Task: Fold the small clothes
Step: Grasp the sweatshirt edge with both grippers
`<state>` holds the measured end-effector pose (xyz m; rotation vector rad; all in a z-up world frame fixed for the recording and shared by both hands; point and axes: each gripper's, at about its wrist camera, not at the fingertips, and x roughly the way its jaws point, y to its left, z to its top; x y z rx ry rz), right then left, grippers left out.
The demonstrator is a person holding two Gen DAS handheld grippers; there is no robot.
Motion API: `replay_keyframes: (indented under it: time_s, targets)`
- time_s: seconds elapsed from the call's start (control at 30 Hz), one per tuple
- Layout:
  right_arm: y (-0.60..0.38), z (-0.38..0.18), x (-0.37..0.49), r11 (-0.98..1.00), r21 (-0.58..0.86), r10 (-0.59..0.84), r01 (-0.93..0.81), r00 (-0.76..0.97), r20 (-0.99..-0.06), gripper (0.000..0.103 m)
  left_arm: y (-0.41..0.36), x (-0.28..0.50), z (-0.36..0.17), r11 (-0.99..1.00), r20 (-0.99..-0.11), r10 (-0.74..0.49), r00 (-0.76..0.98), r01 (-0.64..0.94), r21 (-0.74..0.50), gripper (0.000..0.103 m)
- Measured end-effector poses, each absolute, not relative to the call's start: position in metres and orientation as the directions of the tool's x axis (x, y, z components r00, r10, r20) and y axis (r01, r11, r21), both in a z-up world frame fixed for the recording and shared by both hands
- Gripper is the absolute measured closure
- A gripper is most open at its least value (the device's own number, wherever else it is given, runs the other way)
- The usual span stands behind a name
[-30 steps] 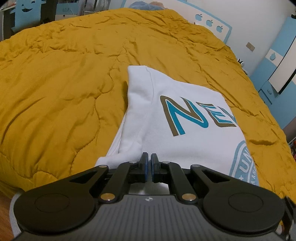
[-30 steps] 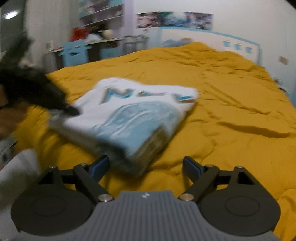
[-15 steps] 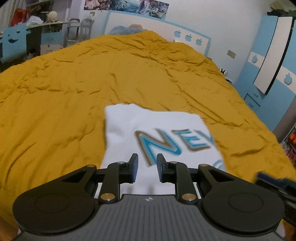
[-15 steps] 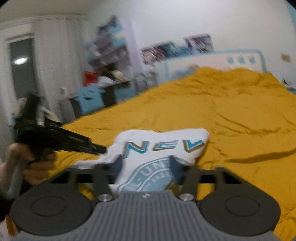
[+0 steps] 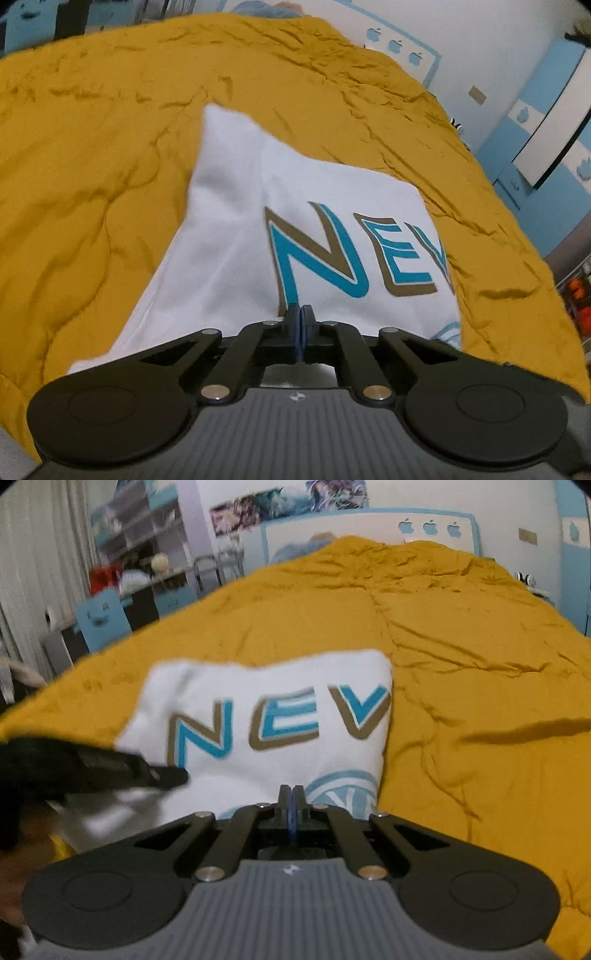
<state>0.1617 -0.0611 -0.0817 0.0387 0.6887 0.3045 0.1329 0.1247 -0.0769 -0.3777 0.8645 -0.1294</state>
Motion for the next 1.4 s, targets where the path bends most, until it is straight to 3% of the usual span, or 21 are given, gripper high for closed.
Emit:
replay_keyframes:
  time_s: [0.13,0.3,0.4,0.6,0.7,0.77,0.83,1.0,1.2,1.4]
  targets:
    - [-0.047,-0.093,0.159,0.964,0.044,0.234,-0.264,0.752,-0.617,0.103,0.124,0.124,-0.076,0.935,-0.69,-0.253,0.679,-0.012,-0.354,0.097]
    - [-0.074,-0.075,0.142,0.944,0.099,0.316,-0.314,0.779,-0.542,0.103,0.13,0.098,-0.062,0.963,-0.667,-0.181,0.723,-0.005,-0.268,0.096]
    - [-0.082,-0.068,0.118,0.947,0.012,0.282,-0.321,0.813,-0.51,0.103,0.138,0.085,-0.064,0.971,-0.664,-0.163,0.729,-0.001,-0.239,0.096]
    - [-0.086,-0.094,0.117,0.942,0.033,0.279,-0.335,0.722,-0.633,0.103,0.14,0.077,-0.072,0.969,-0.687,-0.177,0.704,0.004,-0.246,0.096]
    - [-0.08,-0.095,0.118,0.943,-0.005,0.255,-0.333,0.73,-0.634,0.103,0.139,0.079,-0.068,0.97,-0.688,-0.167,0.707,-0.006,-0.241,0.096]
    - [-0.085,-0.09,0.116,0.934,-0.003,0.278,-0.357,0.735,-0.619,0.103,0.142,0.08,-0.063,0.969,-0.679,-0.173,0.713,-0.001,-0.248,0.095]
    - [-0.093,-0.08,0.114,0.932,0.04,0.316,-0.36,0.753,-0.577,0.103,0.146,0.082,-0.053,0.964,-0.668,-0.202,0.717,0.023,-0.266,0.087]
    - [-0.096,-0.053,0.117,0.92,0.039,0.363,-0.389,0.814,-0.454,0.103,0.155,0.109,-0.019,0.94,-0.563,-0.278,0.779,0.1,-0.325,0.083]
    - [-0.07,-0.045,0.17,0.908,0.046,0.388,-0.416,0.793,-0.47,0.103,0.133,0.173,-0.029,0.974,-0.646,-0.172,0.744,0.028,-0.226,0.083]
    - [-0.062,-0.063,0.218,0.951,0.09,0.297,-0.297,0.787,-0.541,0.103,0.113,0.199,-0.059,0.989,-0.714,-0.044,0.699,-0.073,-0.132,0.084]
